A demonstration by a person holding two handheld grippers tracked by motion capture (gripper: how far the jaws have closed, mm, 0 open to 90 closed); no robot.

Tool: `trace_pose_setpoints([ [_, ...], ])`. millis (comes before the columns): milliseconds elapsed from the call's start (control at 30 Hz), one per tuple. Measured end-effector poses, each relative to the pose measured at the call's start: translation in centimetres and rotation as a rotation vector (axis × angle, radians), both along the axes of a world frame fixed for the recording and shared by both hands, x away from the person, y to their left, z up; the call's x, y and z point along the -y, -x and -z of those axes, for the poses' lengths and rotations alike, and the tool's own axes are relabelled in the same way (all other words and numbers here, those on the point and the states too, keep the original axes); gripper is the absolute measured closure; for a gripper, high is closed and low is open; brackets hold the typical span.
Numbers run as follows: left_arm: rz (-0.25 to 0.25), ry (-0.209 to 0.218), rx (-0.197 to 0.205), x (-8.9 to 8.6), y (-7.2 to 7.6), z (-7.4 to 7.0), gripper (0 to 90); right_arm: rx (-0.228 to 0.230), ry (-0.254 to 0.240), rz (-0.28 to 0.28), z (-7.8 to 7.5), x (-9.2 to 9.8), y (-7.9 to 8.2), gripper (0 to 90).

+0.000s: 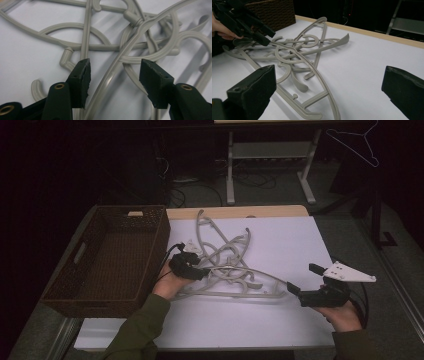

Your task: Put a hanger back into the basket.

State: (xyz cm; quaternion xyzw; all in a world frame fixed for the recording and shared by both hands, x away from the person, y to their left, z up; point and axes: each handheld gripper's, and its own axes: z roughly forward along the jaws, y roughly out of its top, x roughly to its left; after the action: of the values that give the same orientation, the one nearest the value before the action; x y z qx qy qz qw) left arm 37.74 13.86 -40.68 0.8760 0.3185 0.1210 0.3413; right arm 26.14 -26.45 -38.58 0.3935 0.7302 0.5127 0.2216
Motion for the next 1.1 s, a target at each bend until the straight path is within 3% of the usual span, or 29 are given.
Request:
trace_pose_setpoints([
  [100,0.008,-0.026,-0.005,0.2,-0.3,0.4,46.6,0.000,-0.001,-0.001,0.0,0.0,0.0,0.0],
  [200,0.002,-0.026,-0.014,0.3,-0.5,0.7,50.4,0.002,-0.004,0.001,0.0,0.1,0.0,0.0],
  [367,0.022,-0.080,-0.025,0.7,-0.9,1.2,56.1,0.003,-0.006,0.003,0.0,0.2,0.0,0.0],
  [600,0.044,-0.118,-0.033,1.2,-1.4,1.7,64.3,0.004,-0.009,0.003,0.1,0.2,0.0,0.0],
  [1100,0.069,-0.136,-0.038,1.0,-1.4,1.6,71.5,0.003,-0.015,0.004,0.2,0.2,-0.1,0.0],
])
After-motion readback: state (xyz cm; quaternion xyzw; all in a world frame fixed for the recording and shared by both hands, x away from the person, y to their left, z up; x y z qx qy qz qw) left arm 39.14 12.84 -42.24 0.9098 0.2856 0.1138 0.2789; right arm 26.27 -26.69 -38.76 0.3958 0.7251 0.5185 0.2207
